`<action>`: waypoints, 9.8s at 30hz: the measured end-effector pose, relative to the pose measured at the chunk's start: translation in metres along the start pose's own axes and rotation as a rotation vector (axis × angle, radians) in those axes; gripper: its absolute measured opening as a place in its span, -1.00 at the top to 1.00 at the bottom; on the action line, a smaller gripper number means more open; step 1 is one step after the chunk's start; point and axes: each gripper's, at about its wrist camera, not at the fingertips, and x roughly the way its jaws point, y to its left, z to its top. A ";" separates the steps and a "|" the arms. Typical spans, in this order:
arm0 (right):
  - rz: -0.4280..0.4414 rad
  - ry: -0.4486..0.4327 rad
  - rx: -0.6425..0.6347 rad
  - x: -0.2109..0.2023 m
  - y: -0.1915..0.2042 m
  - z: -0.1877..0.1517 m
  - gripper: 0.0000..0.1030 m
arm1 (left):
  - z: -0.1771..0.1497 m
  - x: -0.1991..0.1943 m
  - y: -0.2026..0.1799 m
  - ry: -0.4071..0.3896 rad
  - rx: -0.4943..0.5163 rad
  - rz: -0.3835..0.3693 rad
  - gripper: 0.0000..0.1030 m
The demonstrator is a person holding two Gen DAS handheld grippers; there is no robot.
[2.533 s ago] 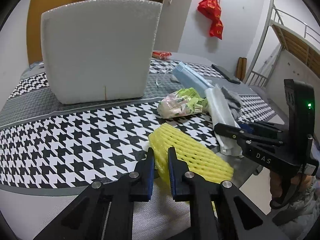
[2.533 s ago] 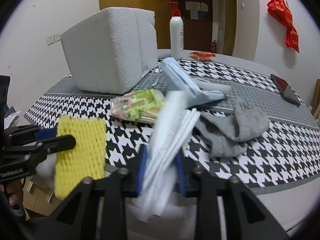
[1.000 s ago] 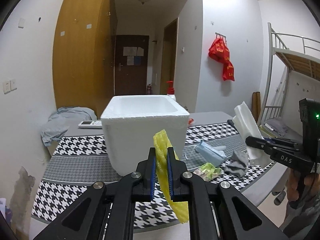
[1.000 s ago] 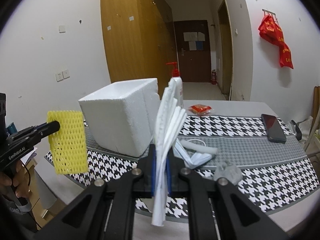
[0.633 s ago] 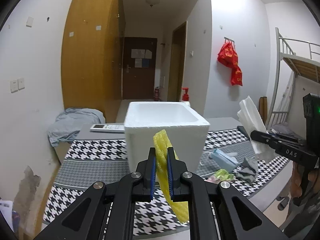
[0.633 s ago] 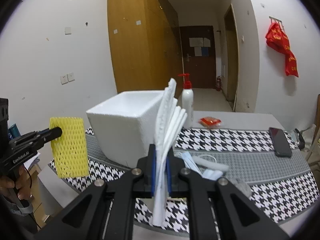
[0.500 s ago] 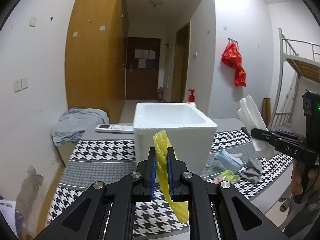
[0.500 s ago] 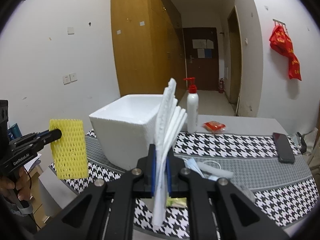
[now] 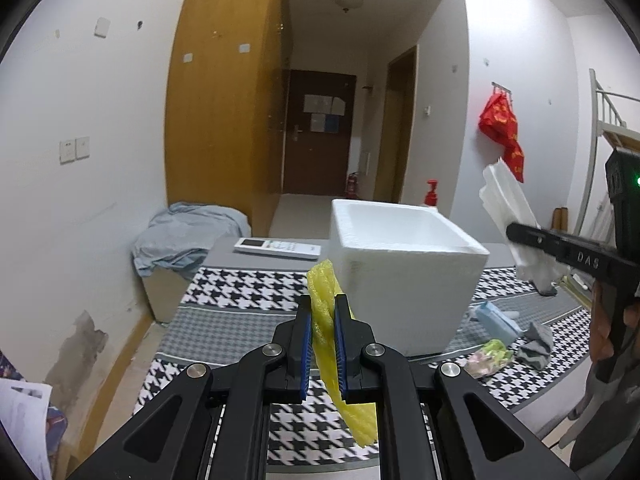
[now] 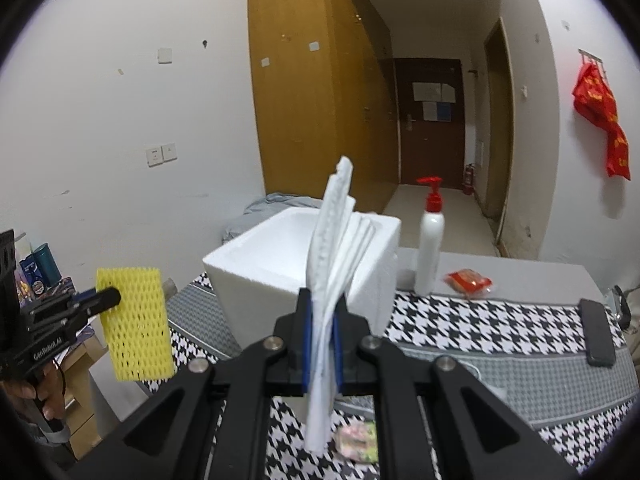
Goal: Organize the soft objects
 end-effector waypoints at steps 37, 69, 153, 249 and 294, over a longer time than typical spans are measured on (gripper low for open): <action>-0.023 0.146 -0.008 0.115 0.018 0.048 0.77 | 0.001 0.025 0.036 0.009 -0.066 0.024 0.79; -0.002 0.087 -0.048 0.085 0.029 0.043 -0.91 | 0.040 0.017 0.039 -0.077 -0.060 -0.003 0.79; -0.198 0.079 0.153 -0.010 -0.087 -0.053 -0.99 | 0.104 0.118 -0.079 0.028 0.116 -0.208 -0.96; -0.283 0.184 0.176 -0.034 -0.134 -0.143 -1.00 | -0.072 0.137 -0.190 0.321 0.257 -0.332 -0.97; -0.276 0.312 0.133 -0.005 -0.129 -0.147 -0.76 | -0.071 0.130 -0.171 0.390 0.199 -0.418 0.06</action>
